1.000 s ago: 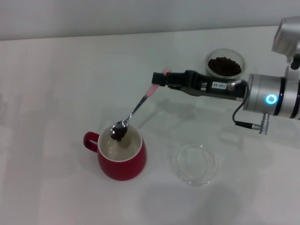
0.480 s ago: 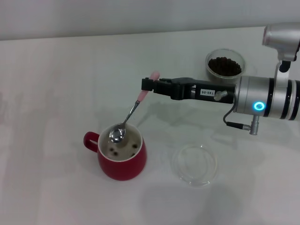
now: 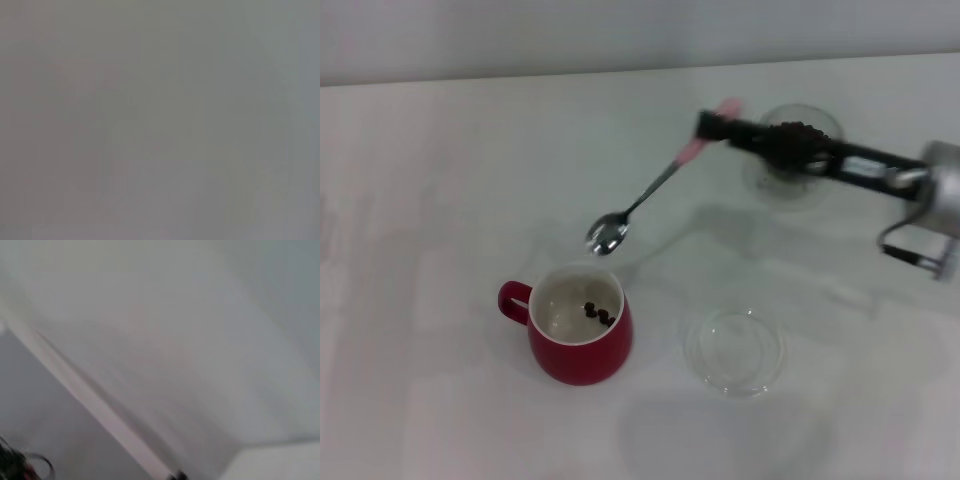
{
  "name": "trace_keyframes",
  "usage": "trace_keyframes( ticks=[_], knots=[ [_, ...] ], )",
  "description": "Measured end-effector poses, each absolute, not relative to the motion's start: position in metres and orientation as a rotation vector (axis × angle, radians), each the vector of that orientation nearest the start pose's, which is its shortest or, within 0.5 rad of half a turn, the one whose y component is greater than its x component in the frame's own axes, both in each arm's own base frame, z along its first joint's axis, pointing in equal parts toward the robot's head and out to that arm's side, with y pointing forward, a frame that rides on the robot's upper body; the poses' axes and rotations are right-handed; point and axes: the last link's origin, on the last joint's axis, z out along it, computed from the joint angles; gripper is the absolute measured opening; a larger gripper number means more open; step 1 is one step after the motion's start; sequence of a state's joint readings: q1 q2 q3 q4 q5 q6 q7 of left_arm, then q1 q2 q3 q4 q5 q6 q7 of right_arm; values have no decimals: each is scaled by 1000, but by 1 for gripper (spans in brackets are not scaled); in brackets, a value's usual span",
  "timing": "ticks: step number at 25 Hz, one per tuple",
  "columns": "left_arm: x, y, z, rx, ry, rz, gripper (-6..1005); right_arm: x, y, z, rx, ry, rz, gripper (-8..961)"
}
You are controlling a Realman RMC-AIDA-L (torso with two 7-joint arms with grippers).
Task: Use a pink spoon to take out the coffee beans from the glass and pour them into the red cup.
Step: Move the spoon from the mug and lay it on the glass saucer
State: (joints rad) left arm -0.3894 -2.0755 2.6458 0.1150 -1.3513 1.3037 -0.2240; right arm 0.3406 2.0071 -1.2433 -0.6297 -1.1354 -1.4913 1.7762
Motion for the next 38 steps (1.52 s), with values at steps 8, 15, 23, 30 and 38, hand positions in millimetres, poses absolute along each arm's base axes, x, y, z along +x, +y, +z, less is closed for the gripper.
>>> trace_keyframes(
  ticks=[8,15,23,30,38],
  knots=[
    [-354,305,12,-1396,-612,-763,757,284,269,48,-2316,1238,1459,145],
    [-353,307,13,-1398,-607,-765,758,319,246,40,-2238,1291,1315,145],
    [-353,311,12,-1405,-616,-757,757,339,244,21,-2222,1399,1112,145],
    [-351,314,12,-1410,-613,-758,757,344,248,10,-2225,1444,1028,145],
    [-350,315,12,-1411,-611,-760,756,345,251,2,-2246,1450,971,146]
  ],
)
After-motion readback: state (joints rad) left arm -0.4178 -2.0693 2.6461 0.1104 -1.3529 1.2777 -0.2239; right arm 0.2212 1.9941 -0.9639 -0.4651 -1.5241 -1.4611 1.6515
